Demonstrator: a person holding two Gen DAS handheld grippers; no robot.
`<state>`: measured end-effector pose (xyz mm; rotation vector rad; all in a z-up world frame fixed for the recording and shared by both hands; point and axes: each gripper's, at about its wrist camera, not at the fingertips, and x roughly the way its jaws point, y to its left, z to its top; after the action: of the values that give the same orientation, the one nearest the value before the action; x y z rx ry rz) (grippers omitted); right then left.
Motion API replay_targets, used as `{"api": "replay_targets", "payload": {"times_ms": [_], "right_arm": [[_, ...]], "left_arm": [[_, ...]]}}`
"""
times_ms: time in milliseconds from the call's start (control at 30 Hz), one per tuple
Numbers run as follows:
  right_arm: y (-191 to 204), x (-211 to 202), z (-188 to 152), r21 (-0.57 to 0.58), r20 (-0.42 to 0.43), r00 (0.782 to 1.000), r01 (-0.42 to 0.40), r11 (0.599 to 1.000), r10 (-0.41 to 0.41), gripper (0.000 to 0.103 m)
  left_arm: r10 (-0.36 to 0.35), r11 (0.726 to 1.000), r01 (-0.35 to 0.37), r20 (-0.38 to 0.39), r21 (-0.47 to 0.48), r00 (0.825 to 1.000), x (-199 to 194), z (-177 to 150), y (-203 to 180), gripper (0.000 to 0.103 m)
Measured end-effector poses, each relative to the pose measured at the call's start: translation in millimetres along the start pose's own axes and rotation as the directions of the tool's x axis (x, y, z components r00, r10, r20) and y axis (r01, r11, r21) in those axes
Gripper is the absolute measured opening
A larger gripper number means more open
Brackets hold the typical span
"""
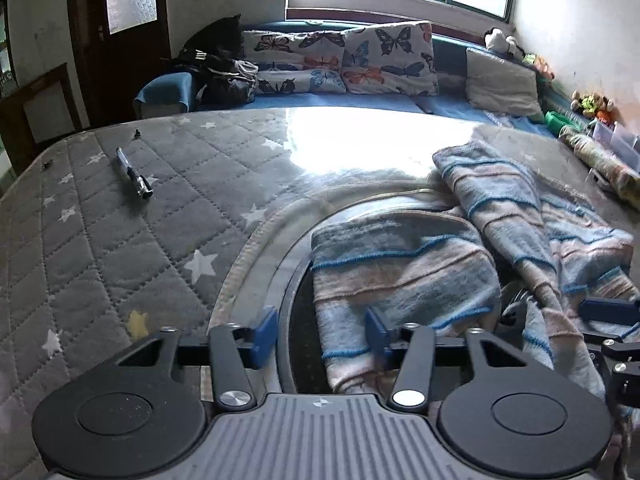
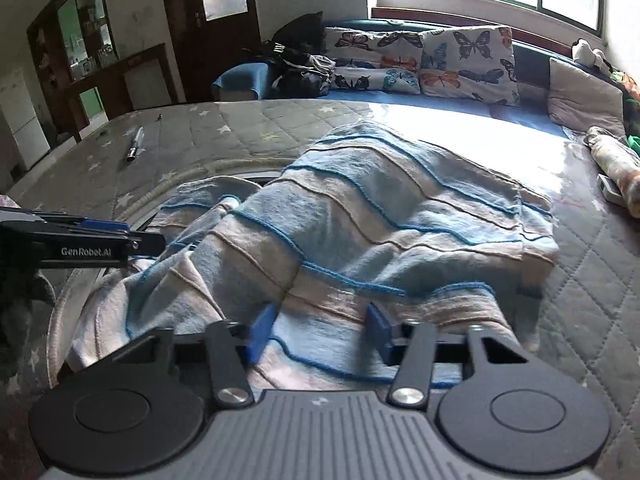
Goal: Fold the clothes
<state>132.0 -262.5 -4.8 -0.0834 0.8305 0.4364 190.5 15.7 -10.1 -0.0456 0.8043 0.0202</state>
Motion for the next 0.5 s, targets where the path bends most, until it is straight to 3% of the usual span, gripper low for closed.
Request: {"api": "replay_targets", "payload": {"times_ms": [100,200,333,500], "right_arm": [[-4.3,-5.8,-1.2,0.012,0.003,1.0,-0.006,1.0,0.006,0.017],[-6.0,-11.8,-1.7,0.016,0.017,1.0,-0.001,1.0,0.0,0.008],[-4.5,-16.6,-0.3,0.014,0.036,0.999,0.004,1.0,-0.005,0.004],[-5.9,-16.2,0.8,0.055,0.038,0.999,-0.018,0.998,0.016,0.003]], "left_arm": [[-0.021,1.0,0.021,0.001,-0.005,1.0,0.4,2.3,-0.3,0.023],[-0.029,1.0,0.029,0.014,0.005,0.999,-1.0,3.0,-3.7,0.017],[-0.038,0.999,0.037,0.026,0.013,0.999,-3.3,3.1,-4.1,0.008],[-0.045,0.999,0.045,0.047,0.01,0.998,-8.5,5.3,-3.3,0.007]]}}
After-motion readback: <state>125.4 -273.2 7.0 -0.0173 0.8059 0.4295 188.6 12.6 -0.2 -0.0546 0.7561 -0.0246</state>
